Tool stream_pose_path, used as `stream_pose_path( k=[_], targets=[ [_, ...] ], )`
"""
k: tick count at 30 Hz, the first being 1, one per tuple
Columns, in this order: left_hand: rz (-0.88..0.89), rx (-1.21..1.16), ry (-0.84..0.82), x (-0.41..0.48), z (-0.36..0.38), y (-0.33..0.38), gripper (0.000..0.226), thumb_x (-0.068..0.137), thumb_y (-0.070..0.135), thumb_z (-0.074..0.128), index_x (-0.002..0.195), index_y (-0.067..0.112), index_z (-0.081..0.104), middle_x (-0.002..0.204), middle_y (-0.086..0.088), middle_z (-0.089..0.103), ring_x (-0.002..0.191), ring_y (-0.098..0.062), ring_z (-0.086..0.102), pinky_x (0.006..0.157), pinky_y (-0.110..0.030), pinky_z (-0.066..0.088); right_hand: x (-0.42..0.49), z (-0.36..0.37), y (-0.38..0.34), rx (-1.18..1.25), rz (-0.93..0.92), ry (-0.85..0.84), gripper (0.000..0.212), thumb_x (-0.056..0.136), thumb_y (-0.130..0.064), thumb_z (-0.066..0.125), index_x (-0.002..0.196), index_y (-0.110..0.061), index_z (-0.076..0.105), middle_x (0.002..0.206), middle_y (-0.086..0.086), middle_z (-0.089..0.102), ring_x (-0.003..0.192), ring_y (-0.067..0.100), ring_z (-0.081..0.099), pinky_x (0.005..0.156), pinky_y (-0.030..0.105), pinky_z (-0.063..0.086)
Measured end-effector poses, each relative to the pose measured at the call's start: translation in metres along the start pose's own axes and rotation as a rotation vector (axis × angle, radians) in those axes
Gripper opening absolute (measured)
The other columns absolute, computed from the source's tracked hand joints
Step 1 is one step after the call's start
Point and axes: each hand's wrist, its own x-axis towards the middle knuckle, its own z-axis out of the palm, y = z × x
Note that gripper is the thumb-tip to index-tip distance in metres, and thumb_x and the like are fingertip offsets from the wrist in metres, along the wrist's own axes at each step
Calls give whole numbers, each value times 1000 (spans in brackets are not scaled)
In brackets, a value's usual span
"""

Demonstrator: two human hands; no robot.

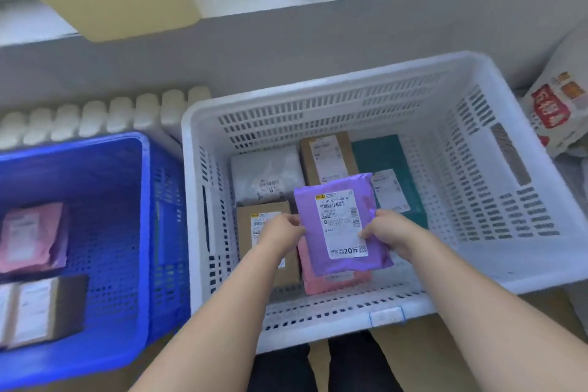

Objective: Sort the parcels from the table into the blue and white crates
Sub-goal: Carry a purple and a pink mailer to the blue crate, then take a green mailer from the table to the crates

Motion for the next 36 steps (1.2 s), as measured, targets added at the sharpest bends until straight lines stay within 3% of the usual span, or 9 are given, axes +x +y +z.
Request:
stream_pose_path(
  k=[4, 13, 15, 18, 23, 25, 28, 32, 36],
  targets=[
    [17, 251, 79, 8, 21, -12, 25, 96, 24, 49, 112, 19, 67, 111, 1, 67, 101, -24, 63, 77, -30, 50, 27, 5, 14, -128, 85, -91, 25, 86, 14, 54, 97, -6, 64, 86, 10, 69, 72, 24, 64, 56, 24, 48],
    [290, 934, 45, 29, 70, -36, 54, 90, 11, 52, 144, 16, 42, 151, -10, 33, 139, -31, 30, 110, -39, 29, 93, 38, 38, -290, 218, -150, 36, 87, 9, 60, 123, 3, 60, 123, 20, 66, 110, 34, 64, 98, 46, 51],
    [287, 1048, -25, 36, 69, -35, 61, 94, 15, 52, 152, 19, 32, 161, -12, 18, 149, -31, 14, 120, -45, 17, 102, 46, 39, -470, 193, -181, 39, 89, 3, 61, 128, 3, 58, 128, 20, 63, 116, 36, 62, 101, 47, 50],
    [286, 1211, -166, 46, 67, -36, 70, 98, 21, 49, 158, 24, 13, 167, -10, -6, 153, -31, -7, 123, -53, 1, 106, 55, 40, -861, 88, -197, 42, 98, -11, 52, 138, -2, 49, 131, 15, 60, 118, 30, 59, 95, 33, 50],
    [278, 1271, -214, 55, 66, -47, 72, 101, 24, 44, 159, 29, 2, 167, -7, -10, 153, -30, -9, 122, -55, -5, 106, 51, 35, -1291, -95, 11, 43, 92, -38, 61, 128, -17, 53, 122, 2, 63, 111, 22, 62, 77, 29, 45],
    [291, 1283, -185, 57, 67, -50, 70, 101, 25, 44, 159, 28, 4, 167, -8, -5, 153, -31, -6, 122, -56, -4, 102, 45, 29, -1396, -316, 84, 51, 91, -39, 63, 131, -14, 45, 127, 6, 56, 115, 25, 57, 76, 32, 42],
    [308, 1365, -127, 59, 71, -45, 69, 103, 30, 38, 159, 14, 1, 167, -11, 0, 153, -32, -2, 121, -57, -2, 97, 39, 26, -1498, -630, 26, 62, 88, -39, 66, 136, -13, 37, 135, 9, 42, 123, 28, 45, 92, 36, 41],
    [290, 1509, -56, 66, 78, -44, 81, 102, 47, 32, 155, -2, -7, 163, -24, -6, 151, -41, -7, 120, -56, -11, 103, 40, 42, -1678, -566, -147, 106, 85, -60, 62, 157, -11, 1, 162, 19, 7, 147, 37, 17, 118, 45, 24],
    [297, 1659, -30, 80, 88, -52, 85, 101, 55, 20, 154, -4, -9, 162, -27, -7, 150, -44, -10, 118, -59, -15, 114, 52, 60, -1757, -508, -139, 118, 86, -70, 51, 154, -5, -20, 162, 23, -12, 151, 42, 0, 122, 52, 14]
  ],
)
